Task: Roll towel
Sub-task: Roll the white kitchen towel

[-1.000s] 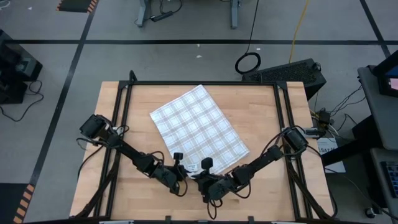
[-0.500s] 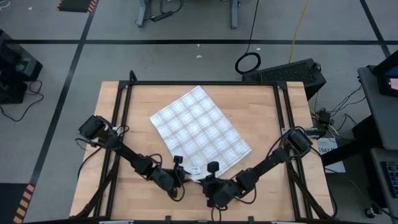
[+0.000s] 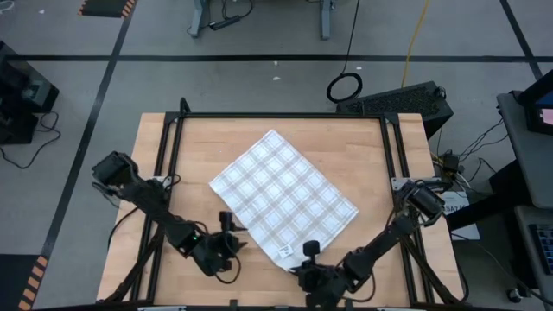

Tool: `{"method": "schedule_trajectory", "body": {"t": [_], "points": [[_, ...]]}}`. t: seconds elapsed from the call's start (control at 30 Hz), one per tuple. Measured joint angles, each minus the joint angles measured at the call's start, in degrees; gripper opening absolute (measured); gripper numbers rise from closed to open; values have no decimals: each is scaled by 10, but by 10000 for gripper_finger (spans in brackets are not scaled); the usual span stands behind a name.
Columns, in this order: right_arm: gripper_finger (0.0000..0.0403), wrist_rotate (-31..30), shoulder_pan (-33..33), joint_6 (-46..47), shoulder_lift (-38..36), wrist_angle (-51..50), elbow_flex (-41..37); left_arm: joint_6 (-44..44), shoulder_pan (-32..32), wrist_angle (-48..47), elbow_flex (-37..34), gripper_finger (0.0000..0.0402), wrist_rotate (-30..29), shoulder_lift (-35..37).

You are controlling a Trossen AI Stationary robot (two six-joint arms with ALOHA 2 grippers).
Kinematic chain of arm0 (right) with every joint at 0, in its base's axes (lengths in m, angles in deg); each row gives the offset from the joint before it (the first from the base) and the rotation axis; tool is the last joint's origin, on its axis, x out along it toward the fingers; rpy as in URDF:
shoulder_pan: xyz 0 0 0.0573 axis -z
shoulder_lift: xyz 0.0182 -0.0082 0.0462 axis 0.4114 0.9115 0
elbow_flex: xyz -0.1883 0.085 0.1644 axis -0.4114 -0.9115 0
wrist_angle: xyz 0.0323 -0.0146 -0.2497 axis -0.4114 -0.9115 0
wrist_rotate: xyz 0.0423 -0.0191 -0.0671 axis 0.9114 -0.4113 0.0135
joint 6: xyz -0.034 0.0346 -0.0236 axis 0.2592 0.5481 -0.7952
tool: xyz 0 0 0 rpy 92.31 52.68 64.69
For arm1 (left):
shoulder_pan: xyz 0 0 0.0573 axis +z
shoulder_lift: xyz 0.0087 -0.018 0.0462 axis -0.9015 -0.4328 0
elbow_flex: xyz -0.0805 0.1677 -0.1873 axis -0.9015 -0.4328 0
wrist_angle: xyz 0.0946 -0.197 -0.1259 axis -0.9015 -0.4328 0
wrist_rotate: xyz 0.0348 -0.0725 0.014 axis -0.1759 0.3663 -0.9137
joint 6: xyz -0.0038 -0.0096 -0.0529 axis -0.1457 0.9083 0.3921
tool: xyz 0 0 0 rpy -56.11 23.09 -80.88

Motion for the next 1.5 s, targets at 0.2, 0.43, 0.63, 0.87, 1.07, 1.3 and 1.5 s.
{"method": "schedule_trajectory", "body": {"t": [0.2, 0.43, 0.63, 0.87, 1.07, 1.3, 1.5], "points": [[0, -2, -33, 73, -38, -97, 0, 122, -3, -197, 0, 219, -22, 59], [0, -9, -63, 177, -89, -242, 0, 125, 14, -300, -1, 219, -1, 63], [0, -28, -88, 245, -132, -360, 0, 87, 36, -349, -4, 219, 91, 62], [0, -31, -109, 279, -163, -442, 0, -37, 34, -370, -5, 219, 140, 62], [0, -37, -111, 279, -167, -456, 0, -134, 52, -305, -5, 219, 147, 58], [0, -35, -112, 276, -167, -456, 0, -156, 103, -288, -5, 198, 175, 54], [0, -35, -119, 287, -167, -456, 0, -165, 117, -285, -5, 190, 240, 53]]}}
